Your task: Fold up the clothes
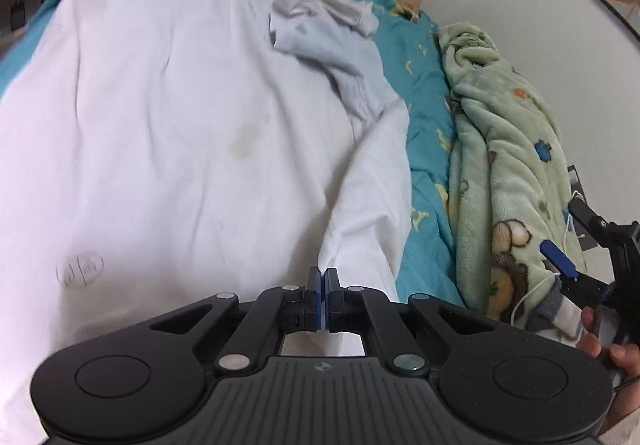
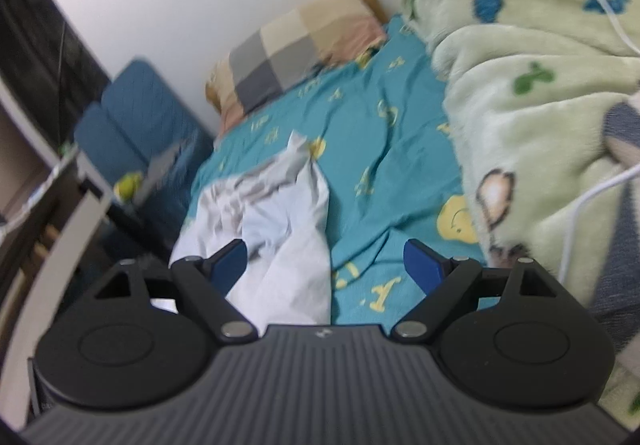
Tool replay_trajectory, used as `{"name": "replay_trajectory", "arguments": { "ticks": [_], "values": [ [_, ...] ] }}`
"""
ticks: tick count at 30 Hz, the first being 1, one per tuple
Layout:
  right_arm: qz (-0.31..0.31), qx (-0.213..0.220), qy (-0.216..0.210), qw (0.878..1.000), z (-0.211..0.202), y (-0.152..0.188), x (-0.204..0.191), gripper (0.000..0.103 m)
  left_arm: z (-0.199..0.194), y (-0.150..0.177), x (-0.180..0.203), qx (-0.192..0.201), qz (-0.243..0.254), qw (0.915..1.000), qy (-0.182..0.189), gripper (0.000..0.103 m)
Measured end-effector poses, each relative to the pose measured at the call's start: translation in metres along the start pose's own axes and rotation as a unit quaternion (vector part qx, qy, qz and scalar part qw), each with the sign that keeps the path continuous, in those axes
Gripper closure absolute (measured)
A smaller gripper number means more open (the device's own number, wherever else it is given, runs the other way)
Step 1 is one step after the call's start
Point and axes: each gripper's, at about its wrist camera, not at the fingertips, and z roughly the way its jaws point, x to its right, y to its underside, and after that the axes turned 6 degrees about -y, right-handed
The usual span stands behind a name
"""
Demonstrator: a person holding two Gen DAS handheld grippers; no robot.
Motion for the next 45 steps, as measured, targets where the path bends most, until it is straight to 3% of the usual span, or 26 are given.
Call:
{"name": "replay_trajectory", "arguments": {
  "ticks": [3,5,8,11,14,17,21,24,26,28,33,35,40,43,45],
  "values": [
    [0.027,-0.064,-0.019,0.997,0.027,0.000,-0.001,0.017,-0.003,-0.002,0.007,0.010,0.019,0.9998,0.006,0.091],
    [0.022,-0.080,-0.022,0.996,0.035,0.004,-0.008,0.017,-0.010,-0.006,0.009,0.028,0.019,0.9993,0.015,0.063],
    [-0.026,-0.104,-0.028,0.994,0.043,0.021,-0.029,0.017,-0.016,-0.021,0.008,0.058,0.006,0.9980,0.027,0.055],
    [-0.055,-0.149,-0.069,0.985,0.051,0.042,-0.044,0.018,-0.008,-0.053,0.004,0.087,-0.028,0.9954,0.028,0.043],
    [-0.095,-0.177,-0.067,0.977,0.061,0.051,-0.059,0.030,0.009,-0.089,-0.001,0.108,-0.066,0.9914,0.032,0.039],
    [-0.109,-0.202,-0.087,0.969,0.066,0.057,-0.063,0.035,0.046,-0.125,-0.003,0.109,-0.093,0.9893,0.027,0.036],
    [-0.145,-0.234,-0.104,0.956,0.072,0.070,-0.074,0.035,0.096,-0.158,-0.007,0.089,-0.128,0.9877,0.013,0.039],
    [-0.171,-0.261,-0.098,0.945,0.082,0.082,-0.079,0.035,0.120,-0.175,-0.004,0.092,-0.137,0.9860,0.024,0.050],
    [-0.183,-0.280,-0.080,0.939,0.095,0.087,-0.077,0.035,0.127,-0.185,0.001,0.100,-0.130,0.9862,0.025,0.086],
    [-0.184,-0.306,-0.063,0.932,0.107,0.094,-0.072,0.035,0.128,-0.193,0.007,0.113,-0.114,0.9868,0.023,0.098],
    [-0.177,-0.344,-0.040,0.921,0.118,0.103,-0.064,0.036,0.097,-0.216,0.027,0.177,-0.051,0.9827,-0.017,0.100],
    [-0.175,-0.348,-0.036,0.920,0.117,0.105,-0.063,0.036,0.088,-0.230,0.031,0.193,-0.037,0.9791,-0.050,0.100],
    [-0.171,-0.350,-0.035,0.920,0.113,0.105,-0.062,0.036,0.096,-0.250,0.017,0.191,-0.029,0.9718,-0.135,0.099],
    [-0.169,-0.351,-0.034,0.920,0.111,0.105,-0.061,0.036,0.095,-0.241,0.000,0.173,-0.040,0.9776,-0.113,0.097],
    [-0.167,-0.352,-0.033,0.920,0.110,0.104,-0.061,0.036,0.084,-0.233,-0.010,0.162,-0.044,0.9812,-0.095,0.083]
  ]
}}
